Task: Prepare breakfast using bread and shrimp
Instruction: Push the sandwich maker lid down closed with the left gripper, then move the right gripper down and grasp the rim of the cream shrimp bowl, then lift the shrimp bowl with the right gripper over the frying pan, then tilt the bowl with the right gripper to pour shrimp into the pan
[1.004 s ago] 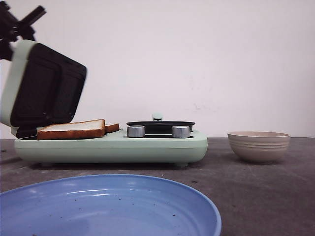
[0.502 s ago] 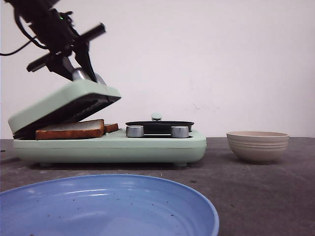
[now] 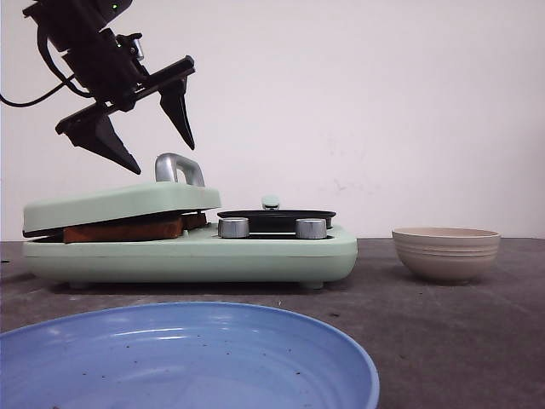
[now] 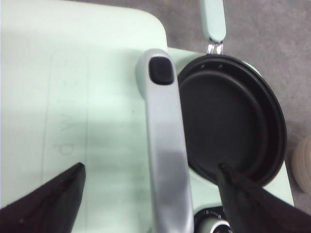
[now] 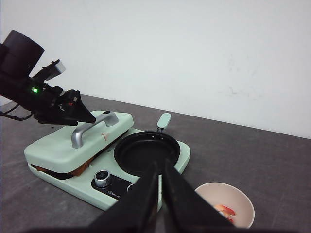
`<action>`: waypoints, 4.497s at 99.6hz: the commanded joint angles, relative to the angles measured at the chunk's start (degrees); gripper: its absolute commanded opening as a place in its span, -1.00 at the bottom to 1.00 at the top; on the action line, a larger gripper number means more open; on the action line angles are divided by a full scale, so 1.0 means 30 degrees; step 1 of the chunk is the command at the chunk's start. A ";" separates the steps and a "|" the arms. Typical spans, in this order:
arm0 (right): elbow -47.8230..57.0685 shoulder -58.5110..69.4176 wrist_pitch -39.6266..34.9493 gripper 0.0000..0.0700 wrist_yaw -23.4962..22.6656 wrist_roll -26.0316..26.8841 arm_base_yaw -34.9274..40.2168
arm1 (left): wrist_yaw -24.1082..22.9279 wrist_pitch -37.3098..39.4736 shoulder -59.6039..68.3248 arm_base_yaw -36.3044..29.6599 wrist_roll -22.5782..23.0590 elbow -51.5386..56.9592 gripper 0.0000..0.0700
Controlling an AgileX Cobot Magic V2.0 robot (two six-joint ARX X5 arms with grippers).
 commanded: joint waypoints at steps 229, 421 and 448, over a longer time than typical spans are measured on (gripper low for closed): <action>0.3206 2.6527 0.8145 -0.88 -1.4965 1.1584 -1.6385 | -0.0685 -1.0921 -2.0036 -0.2732 0.3730 0.0219 -0.96; 1.2509 2.9179 1.3369 -1.00 0.3031 -0.8459 -0.3971 | -0.0831 -1.1744 -2.0065 -0.2732 0.5690 0.0219 -0.96; 1.2677 2.9179 1.5191 -1.00 0.3956 -1.4018 -0.3526 | -0.0838 -1.1730 -2.0065 -0.2732 0.5683 0.0219 -0.96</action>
